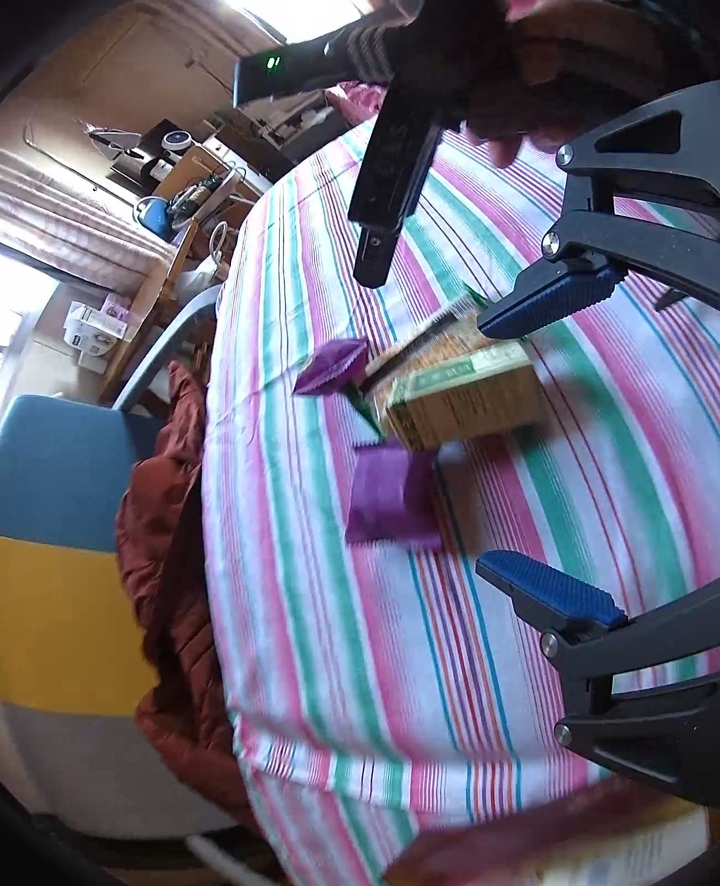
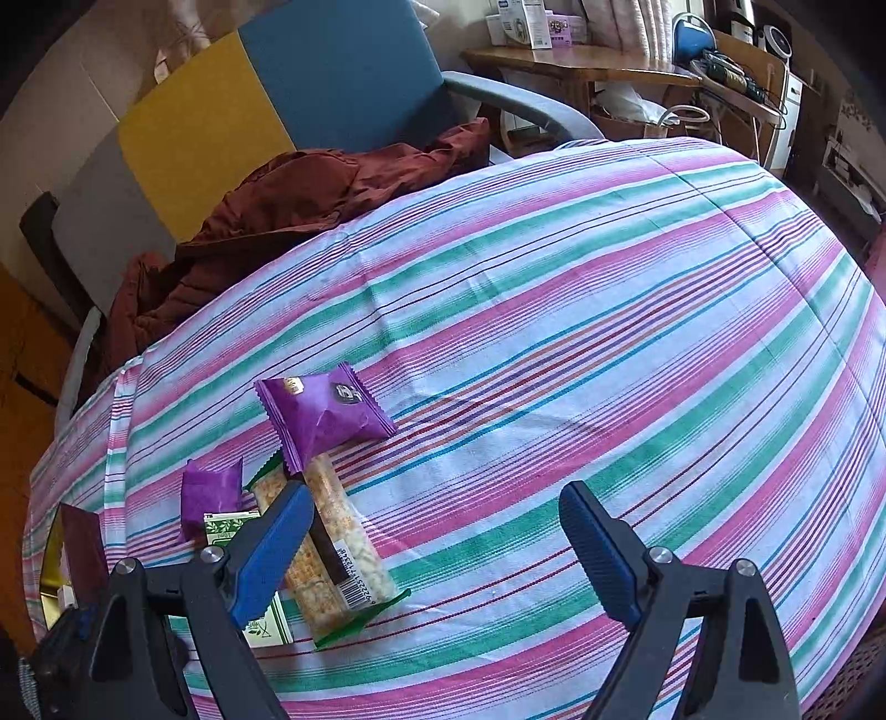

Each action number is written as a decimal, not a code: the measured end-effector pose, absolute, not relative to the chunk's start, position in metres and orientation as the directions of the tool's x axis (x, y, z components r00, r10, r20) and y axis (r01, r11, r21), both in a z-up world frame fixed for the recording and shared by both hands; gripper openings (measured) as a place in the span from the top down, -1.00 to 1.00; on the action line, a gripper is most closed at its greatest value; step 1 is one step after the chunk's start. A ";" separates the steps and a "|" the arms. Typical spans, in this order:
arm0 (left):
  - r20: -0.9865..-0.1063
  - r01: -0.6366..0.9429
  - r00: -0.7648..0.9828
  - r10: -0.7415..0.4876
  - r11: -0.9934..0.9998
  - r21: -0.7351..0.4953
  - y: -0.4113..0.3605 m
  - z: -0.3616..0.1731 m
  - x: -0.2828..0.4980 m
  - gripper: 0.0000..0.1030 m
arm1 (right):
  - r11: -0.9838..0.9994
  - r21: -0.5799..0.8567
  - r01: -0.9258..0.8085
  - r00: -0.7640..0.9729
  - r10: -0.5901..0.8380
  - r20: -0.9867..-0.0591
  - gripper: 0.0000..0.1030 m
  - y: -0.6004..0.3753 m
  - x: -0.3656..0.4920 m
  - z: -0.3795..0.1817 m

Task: Organize objects
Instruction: 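Grasp the green-and-gold box with the left gripper while the right grasps a purple packet, then carry the green box and purple packet into the gold tray and release, then withdraw both grippers from the tray toward the remaining packets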

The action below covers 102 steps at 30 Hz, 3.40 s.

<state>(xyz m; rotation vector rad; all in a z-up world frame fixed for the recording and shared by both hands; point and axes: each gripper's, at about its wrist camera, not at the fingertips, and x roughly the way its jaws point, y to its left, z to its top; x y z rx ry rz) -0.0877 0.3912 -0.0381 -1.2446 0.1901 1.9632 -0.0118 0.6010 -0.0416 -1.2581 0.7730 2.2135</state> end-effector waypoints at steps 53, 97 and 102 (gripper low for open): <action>-0.706 -0.619 -0.252 0.662 -0.671 -0.408 0.272 -0.003 -0.058 0.42 | -0.881 0.280 -0.382 -0.578 -0.009 -0.816 0.40 0.530 -0.055 0.012; -0.629 -0.255 -0.733 0.257 -0.962 -0.096 0.031 0.015 -0.015 -0.54 | -0.997 -0.081 0.004 -0.767 0.049 -0.640 -0.67 0.219 -0.007 0.040; -0.597 -0.265 -0.771 0.220 -0.964 -0.012 0.041 0.024 -0.005 -0.65 | -0.999 0.035 -0.012 -0.729 -0.015 -0.685 -0.59 0.234 -0.008 0.028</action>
